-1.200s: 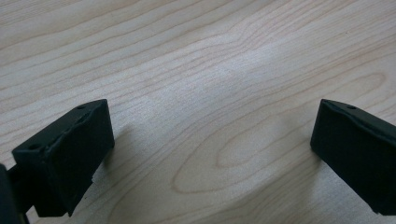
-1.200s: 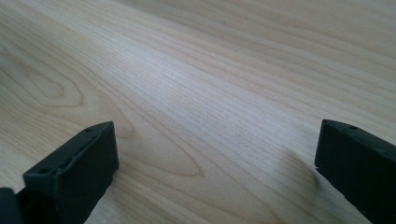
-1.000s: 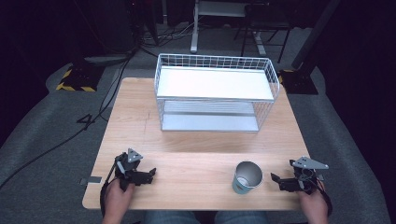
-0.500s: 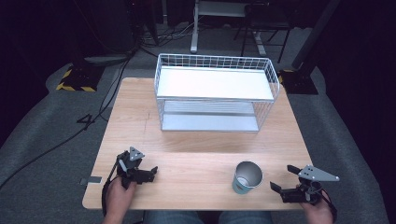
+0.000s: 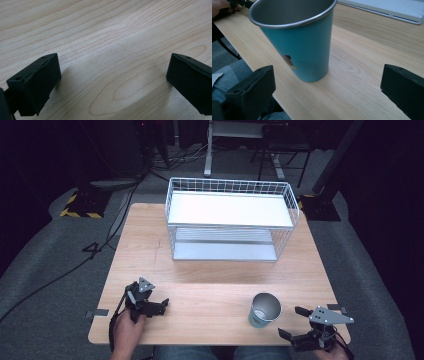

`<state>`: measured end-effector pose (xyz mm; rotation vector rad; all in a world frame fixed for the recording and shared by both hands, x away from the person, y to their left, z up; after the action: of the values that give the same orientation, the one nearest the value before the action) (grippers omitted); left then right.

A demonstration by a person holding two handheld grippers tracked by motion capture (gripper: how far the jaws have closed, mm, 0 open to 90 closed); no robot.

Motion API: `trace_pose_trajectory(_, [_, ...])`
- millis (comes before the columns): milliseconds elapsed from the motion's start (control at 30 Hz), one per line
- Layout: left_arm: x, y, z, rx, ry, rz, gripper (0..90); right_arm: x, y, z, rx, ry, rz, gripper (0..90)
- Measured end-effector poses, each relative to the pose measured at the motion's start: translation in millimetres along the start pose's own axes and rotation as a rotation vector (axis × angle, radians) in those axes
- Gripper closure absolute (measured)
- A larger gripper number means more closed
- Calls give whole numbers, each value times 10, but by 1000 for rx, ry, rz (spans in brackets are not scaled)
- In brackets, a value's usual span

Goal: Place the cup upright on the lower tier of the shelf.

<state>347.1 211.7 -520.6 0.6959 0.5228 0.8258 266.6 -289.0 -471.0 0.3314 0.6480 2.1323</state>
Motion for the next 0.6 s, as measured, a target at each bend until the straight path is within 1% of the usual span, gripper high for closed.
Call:
trace_pose_trajectory(67, [-1, 1, -1, 0, 0, -1, 0, 28, -20, -4, -2, -3, -11, 3])
trace_pose_trajectory(133, [-1, 0, -1, -1, 0, -1, 0, 56, -48, -4, -4, -6, -12, 4])
trace_pose_trajectory(167, [-1, 0, -1, -1, 0, -1, 0, 72, -62, -2, -5, -6, -22, 6])
trace_pose_trajectory(233, [-1, 0, -1, -1, -1, -1, 0, 103, -95, 8, -6, -5, -36, 37])
trace_pose_trajectory(300, [-1, 0, -1, -1, 0, -1, 0, 137, -125, 15, -12, -5, -34, 65])
trace_pose_trajectory(367, [-1, 0, -1, -1, 0, -1, 0, 165, -162, 15, -20, -1, -42, 56])
trace_pose_trajectory(433, [-1, 0, 0, -1, -1, -1, 0, 191, -212, 15, -11, -4, -34, 57])
trace_pose_trajectory(600, [-1, 1, -1, 0, 0, -1, 0, 270, -288, 24, -22, 26, -47, 63])
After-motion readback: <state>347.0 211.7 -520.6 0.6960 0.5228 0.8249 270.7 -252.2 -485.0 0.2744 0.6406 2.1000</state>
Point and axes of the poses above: each handheld gripper's, and its own axes: y roughly backward along the jaws, z roughly out of its top, x roughly to its left, the point moved 2 cm from there along -y, roughly forward along the jaws, and after that the axes turned 10 degrees about -z, right-handed, at the moved point
